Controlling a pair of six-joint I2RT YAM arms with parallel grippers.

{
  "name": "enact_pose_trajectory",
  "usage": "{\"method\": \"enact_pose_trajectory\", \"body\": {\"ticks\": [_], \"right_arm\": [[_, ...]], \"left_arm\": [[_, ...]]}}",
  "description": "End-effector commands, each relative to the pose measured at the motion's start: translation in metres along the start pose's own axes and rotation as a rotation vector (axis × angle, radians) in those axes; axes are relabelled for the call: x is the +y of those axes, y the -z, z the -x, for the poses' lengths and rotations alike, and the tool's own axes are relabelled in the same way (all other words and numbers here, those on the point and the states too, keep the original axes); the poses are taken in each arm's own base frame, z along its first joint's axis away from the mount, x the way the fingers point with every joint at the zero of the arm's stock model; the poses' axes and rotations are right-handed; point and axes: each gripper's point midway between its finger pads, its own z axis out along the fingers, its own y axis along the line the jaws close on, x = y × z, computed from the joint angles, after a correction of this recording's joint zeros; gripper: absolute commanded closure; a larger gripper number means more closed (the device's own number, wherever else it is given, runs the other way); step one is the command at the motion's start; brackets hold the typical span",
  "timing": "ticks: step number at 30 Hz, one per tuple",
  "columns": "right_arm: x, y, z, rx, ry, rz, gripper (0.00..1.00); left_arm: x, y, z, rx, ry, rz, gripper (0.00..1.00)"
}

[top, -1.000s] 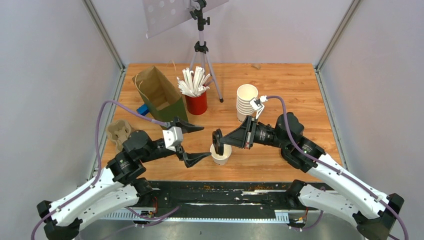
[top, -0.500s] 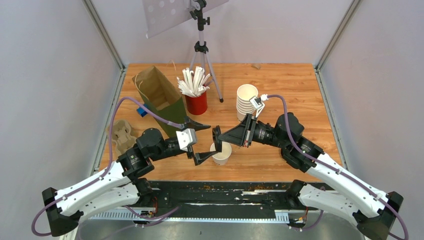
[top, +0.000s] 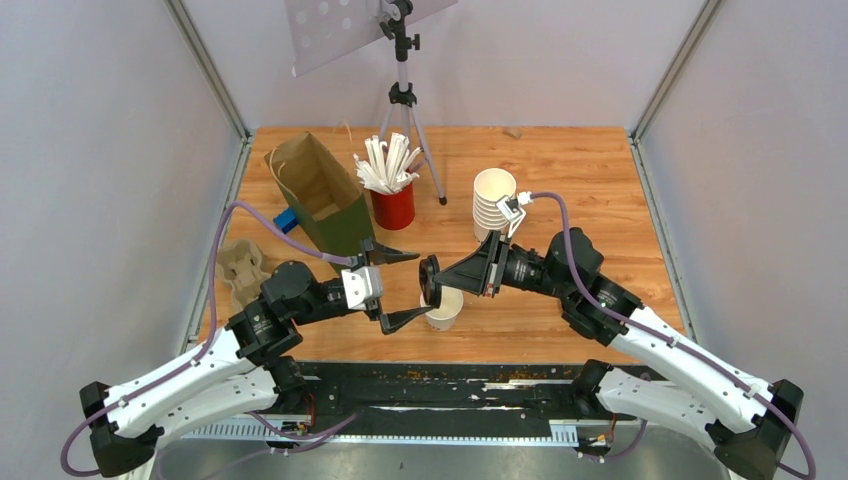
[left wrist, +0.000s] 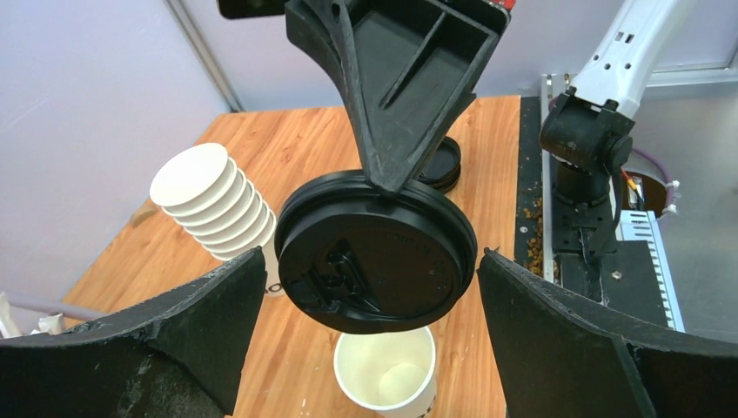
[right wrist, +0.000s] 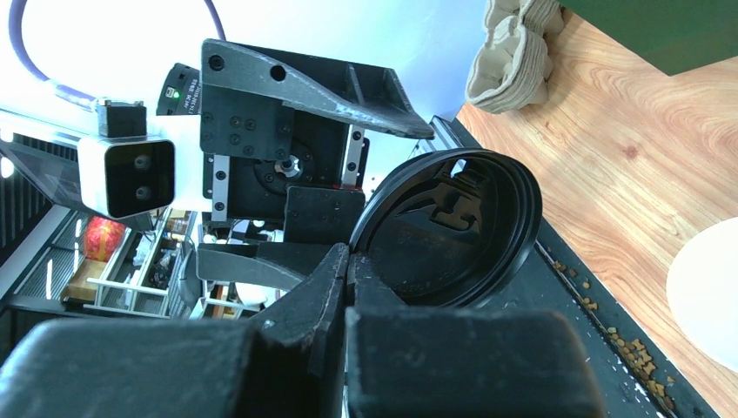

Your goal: Pack the takeout coffee

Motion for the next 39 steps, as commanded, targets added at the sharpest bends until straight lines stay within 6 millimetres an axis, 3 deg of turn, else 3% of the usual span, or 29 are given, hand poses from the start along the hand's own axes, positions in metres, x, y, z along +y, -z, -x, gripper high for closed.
{"method": "enact_pose_trajectory", "body": {"ticks": [1,16,29,35,37,39], "right_arm": [[0.012,0.000,0.000,-0.004,0.014,0.058,1.00],[0.013,0.002,-0.002,0.002,0.017,0.061,1.00],[0.010,0.003,-0.003,0.003,0.014,0.056,1.00],[0.006,0.004,-0.003,-0.005,0.008,0.040,1.00],[0.005,0.005,-0.003,-0.012,0.010,0.027,0.97],[-0.001,0.008,-0.002,-0.017,0.011,-0.010,0.87]], "left_arm": [[-0.002,-0.001,0.015,-0.059,-0.047,-0.022,0.03],[-0.005,-0.004,0.000,-0.012,-0.026,-0.035,0.01],[-0.006,-0.003,-0.002,-0.002,-0.028,-0.042,0.19],[-0.004,-0.003,-0.003,0.017,-0.009,-0.032,0.20],[-0.002,-0.003,-0.004,0.030,0.012,-0.014,0.20],[0.003,-0.003,-0.005,0.050,0.038,0.014,0.20]]}}
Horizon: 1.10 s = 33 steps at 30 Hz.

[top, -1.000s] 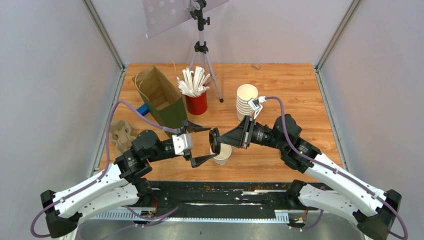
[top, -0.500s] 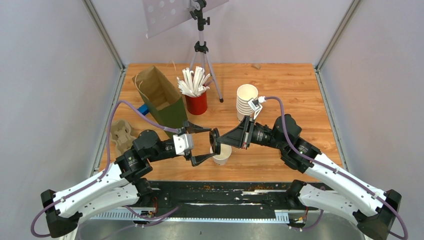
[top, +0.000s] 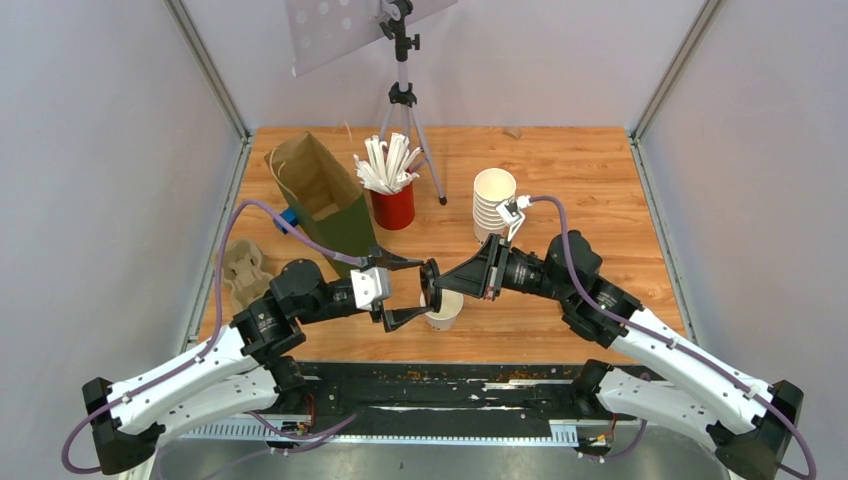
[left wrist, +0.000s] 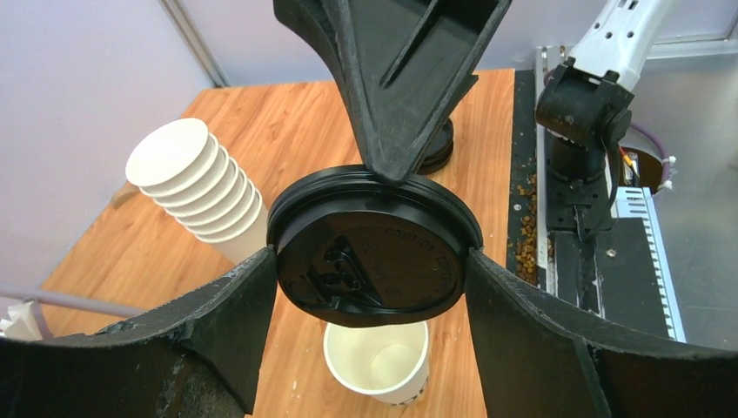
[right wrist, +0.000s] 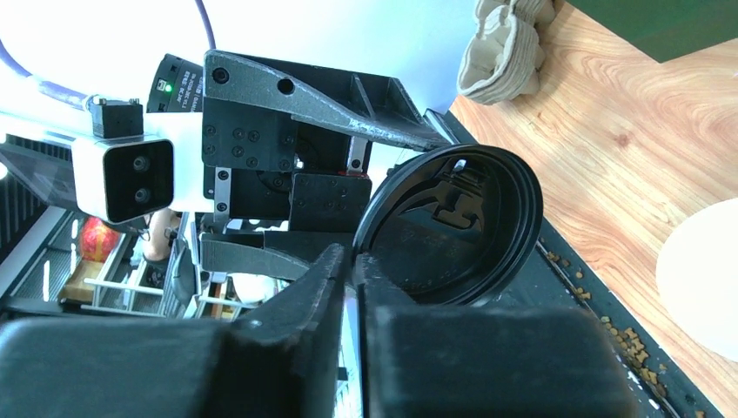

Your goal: Pack the takeout coffee

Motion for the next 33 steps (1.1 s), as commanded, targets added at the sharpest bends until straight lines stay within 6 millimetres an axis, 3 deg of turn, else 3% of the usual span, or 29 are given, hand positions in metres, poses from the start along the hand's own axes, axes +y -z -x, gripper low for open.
{"method": "enact_pose_trajectory", "body": {"ticks": [1,9,11,15,19,33], "right_arm": [[0.004,0.008,0.005,-0.040,0.022,-0.023,0.78],[-0.030,0.046,0.018,-0.151,0.106,-0.284,0.23],[-0.038,0.059,0.021,-0.170,0.126,-0.358,0.02],[-0.052,0.076,0.022,-0.162,0.172,-0.477,0.00],[-0.063,0.092,0.026,-0.177,0.208,-0.574,0.00],[-0.070,0.130,0.033,-0.275,0.249,-0.665,0.00]], "left_arm": [[0.011,0.000,0.008,0.011,0.046,0.061,0.19],[0.025,0.000,-0.026,0.322,0.282,0.173,0.20],[0.029,0.000,-0.037,0.435,0.336,0.209,0.24],[0.034,-0.001,-0.055,0.646,0.434,0.287,0.28],[0.027,-0.004,-0.070,0.835,0.473,0.313,0.28],[0.019,-0.039,-0.104,1.061,0.529,0.372,0.29]]}}
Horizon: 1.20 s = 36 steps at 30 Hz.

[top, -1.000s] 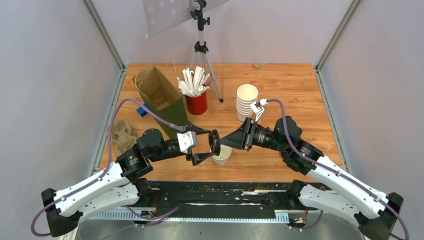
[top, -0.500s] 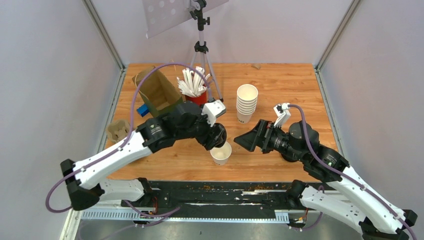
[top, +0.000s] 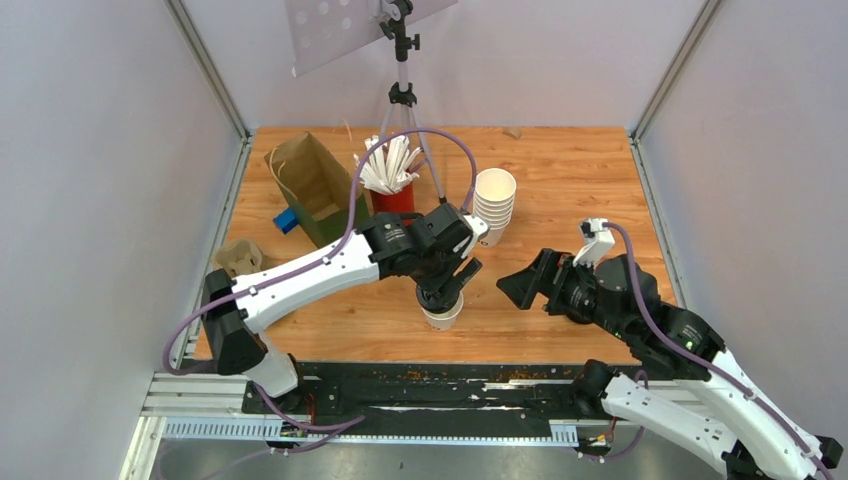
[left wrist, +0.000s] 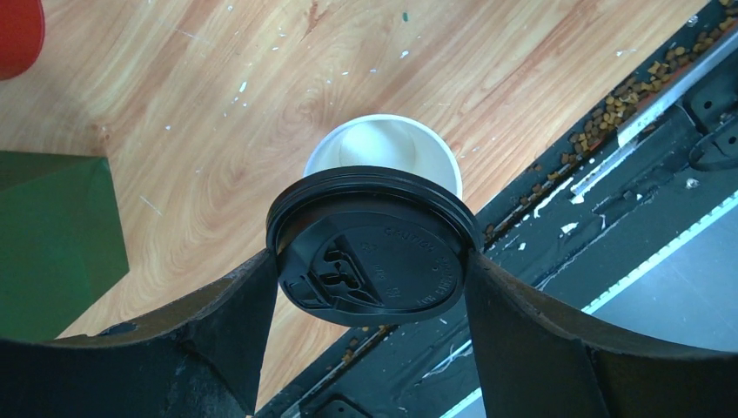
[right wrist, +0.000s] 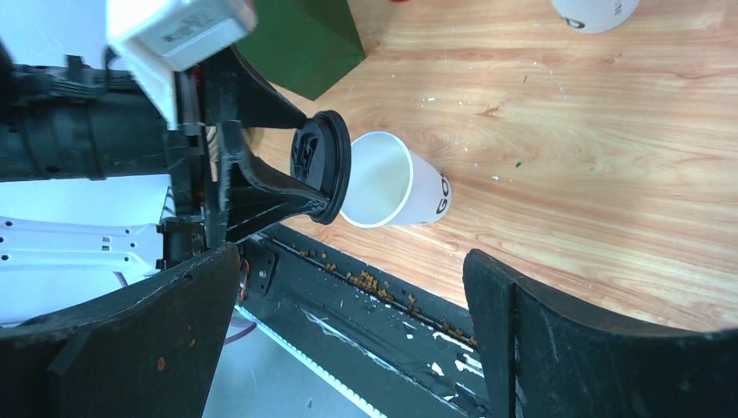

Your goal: Pack the takeout coffee

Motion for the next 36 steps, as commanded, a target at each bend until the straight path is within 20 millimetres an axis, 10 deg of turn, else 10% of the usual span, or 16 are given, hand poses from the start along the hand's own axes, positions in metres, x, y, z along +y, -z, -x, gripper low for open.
{"method": "enact_pose_trajectory", "body": {"ticks": [1,36], "right_arm": [[-0.003,0.014,0.016,-0.077,0.016,-0.013,0.00],[-0.015,0.016,0.010,-0.087,0.022,-0.028,0.00]], "left_arm": [[0.001,0.001,0.005,0.022,0.043,0.048,0.29],[-0.008,-0.046,0.003,0.169,0.015,0.060,0.19]]}}
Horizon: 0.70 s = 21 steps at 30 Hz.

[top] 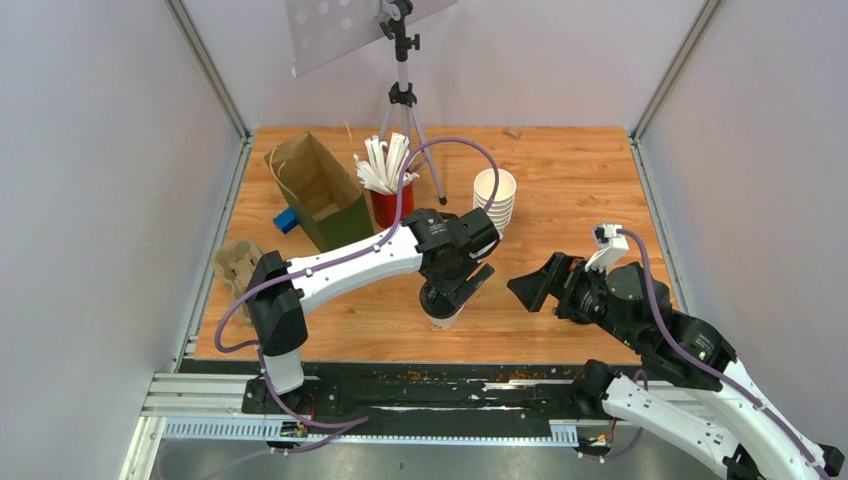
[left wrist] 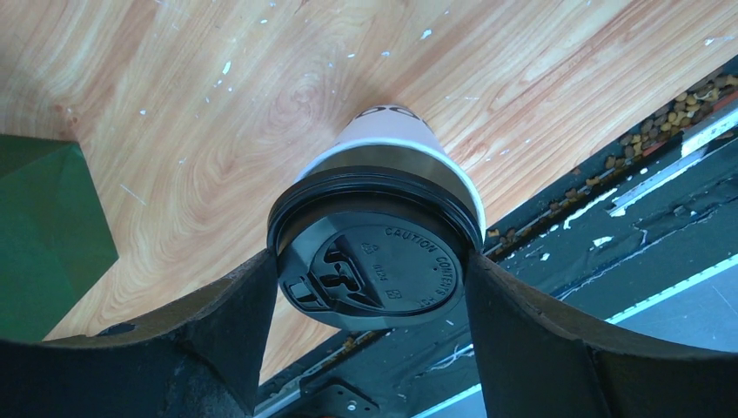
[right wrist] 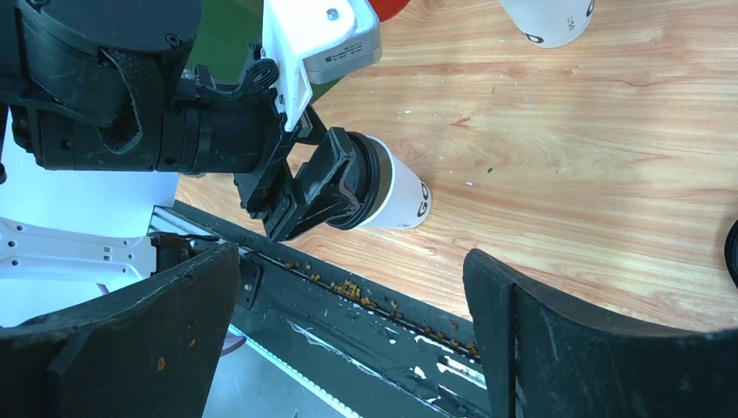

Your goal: Pack the takeout coffee

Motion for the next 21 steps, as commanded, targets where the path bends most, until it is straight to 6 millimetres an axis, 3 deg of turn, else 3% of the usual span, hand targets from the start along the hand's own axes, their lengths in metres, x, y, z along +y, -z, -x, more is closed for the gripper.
{"method": "enact_pose_trajectory", "body": {"ticks": [1,15,21], "right_arm": [[0.001,0.000,0.002,-0.021,0.014,0.014,0.00],[0.007,-0.003,-0.005,0.009,0.022,0.055,0.00],[0.012,-0.003,-0.009,0.031,0.026,0.084,0.00]], "left_arm": [[-0.007,0.009,0.015,-0.044,0.007,-0.018,0.19],[-0.009,0.012,0.018,-0.054,0.005,-0.032,0.08],[-0.003,0.034,0.032,-0.145,0.029,-0.011,0.05]]}}
